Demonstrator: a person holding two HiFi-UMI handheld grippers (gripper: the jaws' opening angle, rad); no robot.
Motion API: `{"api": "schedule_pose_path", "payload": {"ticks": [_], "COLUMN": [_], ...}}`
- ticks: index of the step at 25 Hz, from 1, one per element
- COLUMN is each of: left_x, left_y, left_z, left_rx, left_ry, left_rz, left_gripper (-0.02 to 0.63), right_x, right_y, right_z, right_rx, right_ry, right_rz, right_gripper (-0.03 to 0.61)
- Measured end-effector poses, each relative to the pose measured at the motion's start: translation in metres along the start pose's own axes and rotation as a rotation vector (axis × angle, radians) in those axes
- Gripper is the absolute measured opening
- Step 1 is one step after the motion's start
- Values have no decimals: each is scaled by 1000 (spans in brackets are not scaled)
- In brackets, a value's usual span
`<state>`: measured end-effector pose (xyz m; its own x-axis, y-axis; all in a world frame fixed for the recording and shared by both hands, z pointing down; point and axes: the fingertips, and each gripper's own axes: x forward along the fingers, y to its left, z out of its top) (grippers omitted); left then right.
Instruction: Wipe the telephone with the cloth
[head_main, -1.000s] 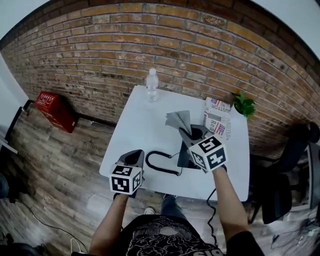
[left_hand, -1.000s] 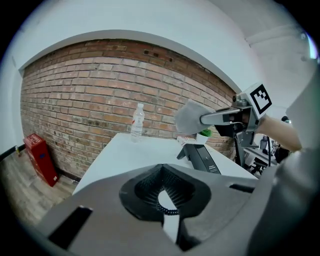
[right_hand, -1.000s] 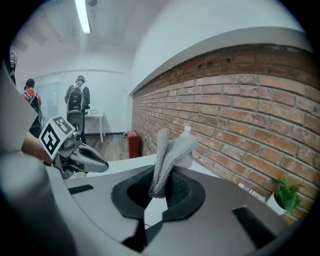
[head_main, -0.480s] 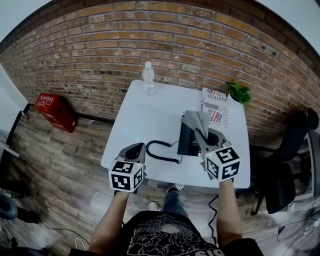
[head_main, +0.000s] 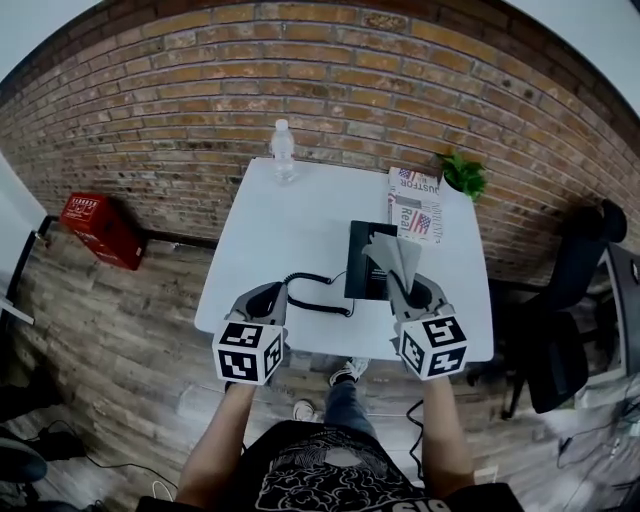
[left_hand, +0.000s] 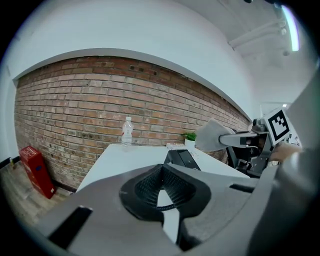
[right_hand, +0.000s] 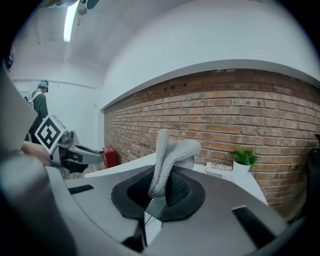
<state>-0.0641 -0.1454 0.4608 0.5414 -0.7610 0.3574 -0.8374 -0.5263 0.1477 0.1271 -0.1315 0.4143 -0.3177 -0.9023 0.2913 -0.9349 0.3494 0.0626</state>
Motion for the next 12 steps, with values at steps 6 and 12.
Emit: {"api": "schedule_pose_path", "payload": {"ticks": [6,12], "left_x": [0,3], "left_y": [-9,-14], "left_z": [-1,-1], "left_rx": [17,24], "left_ry": [3,4], "left_rz": [-23,-38], "left_gripper": [6,6], "right_x": [-7,-8], "right_y": [4,4], "right_z": [-8,-8], "right_rx": [8,10], "right_ry": [11,10], "right_rz": [-4,-10], "right_gripper": [12,12]}}
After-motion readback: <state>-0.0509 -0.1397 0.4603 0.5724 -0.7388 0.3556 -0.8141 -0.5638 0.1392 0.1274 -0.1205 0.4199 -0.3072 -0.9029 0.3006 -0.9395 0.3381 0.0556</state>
